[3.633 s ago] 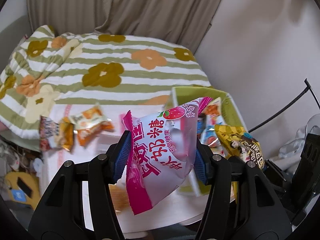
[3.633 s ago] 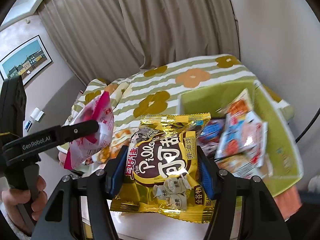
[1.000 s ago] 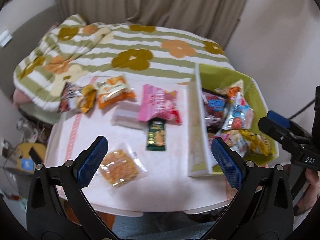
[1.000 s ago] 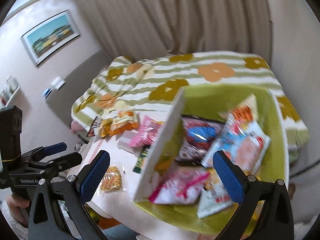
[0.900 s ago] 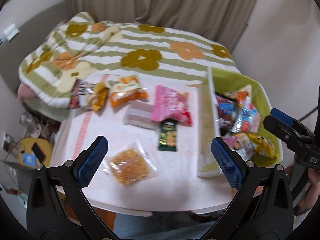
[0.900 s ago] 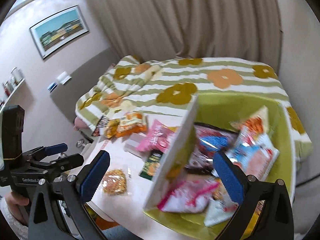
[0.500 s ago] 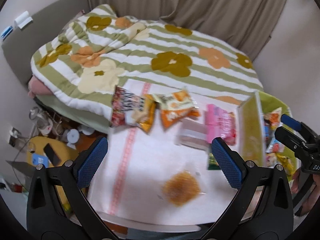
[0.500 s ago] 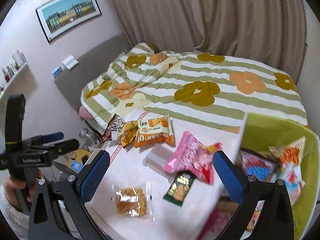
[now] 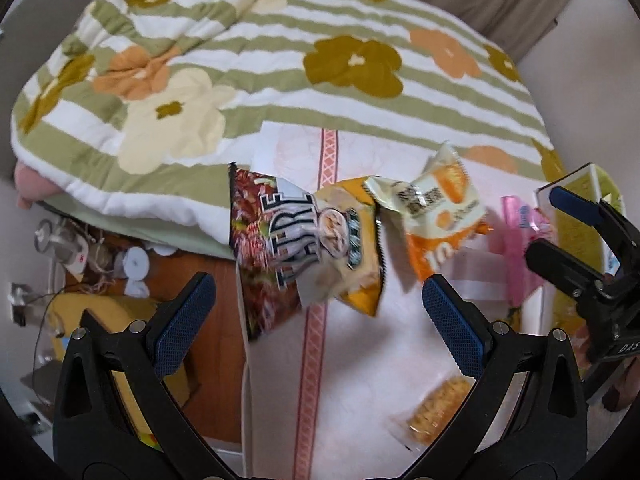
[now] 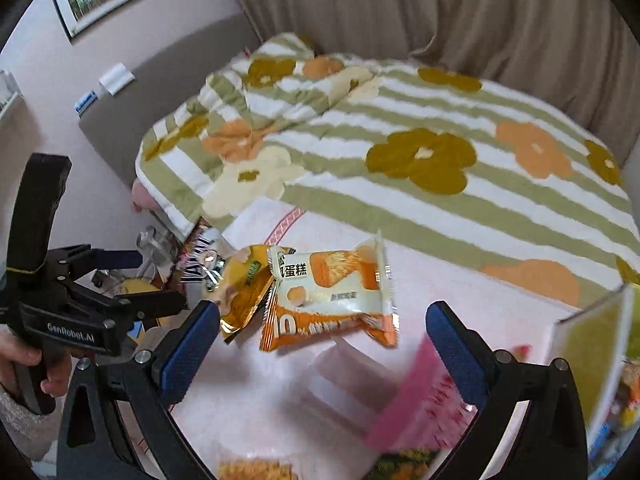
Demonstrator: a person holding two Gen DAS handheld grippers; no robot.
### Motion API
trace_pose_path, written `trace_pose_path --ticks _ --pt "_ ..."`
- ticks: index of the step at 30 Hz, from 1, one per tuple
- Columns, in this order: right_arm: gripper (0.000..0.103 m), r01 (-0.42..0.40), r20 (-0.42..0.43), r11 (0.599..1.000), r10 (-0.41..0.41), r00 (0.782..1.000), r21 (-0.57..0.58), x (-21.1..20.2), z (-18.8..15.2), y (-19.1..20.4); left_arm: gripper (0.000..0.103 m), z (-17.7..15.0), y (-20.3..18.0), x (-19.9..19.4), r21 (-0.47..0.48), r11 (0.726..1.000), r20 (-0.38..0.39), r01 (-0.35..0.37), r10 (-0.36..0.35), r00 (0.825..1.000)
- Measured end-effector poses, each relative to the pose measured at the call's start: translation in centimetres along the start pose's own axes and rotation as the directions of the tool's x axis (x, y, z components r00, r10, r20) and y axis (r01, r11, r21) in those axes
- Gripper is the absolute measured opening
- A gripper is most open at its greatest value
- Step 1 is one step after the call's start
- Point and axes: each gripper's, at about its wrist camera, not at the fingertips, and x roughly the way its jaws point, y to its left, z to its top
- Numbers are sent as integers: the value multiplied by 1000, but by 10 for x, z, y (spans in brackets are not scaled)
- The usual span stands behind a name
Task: Organize snacks
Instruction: 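Grasp the brown Tyrrell chips bag with left tool while right tool grasps the egg cake bag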
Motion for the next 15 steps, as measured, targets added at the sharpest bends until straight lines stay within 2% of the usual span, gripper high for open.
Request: trace_pose_path --ticks 6,9,15 --pt "103 5 -68 1000 -5 998 -1 43 10 0 103 12 6 33 24 1000 -41 -3 4 999" --pt "103 18 -104 1000 -18 994 -1 62 13 0 102 17 9 48 34 999 -61 -28 30 998" --pt "103 33 -148 999 -30 988 18 86 13 -12 102 22 19 70 20 1000 -93 19 -17 996"
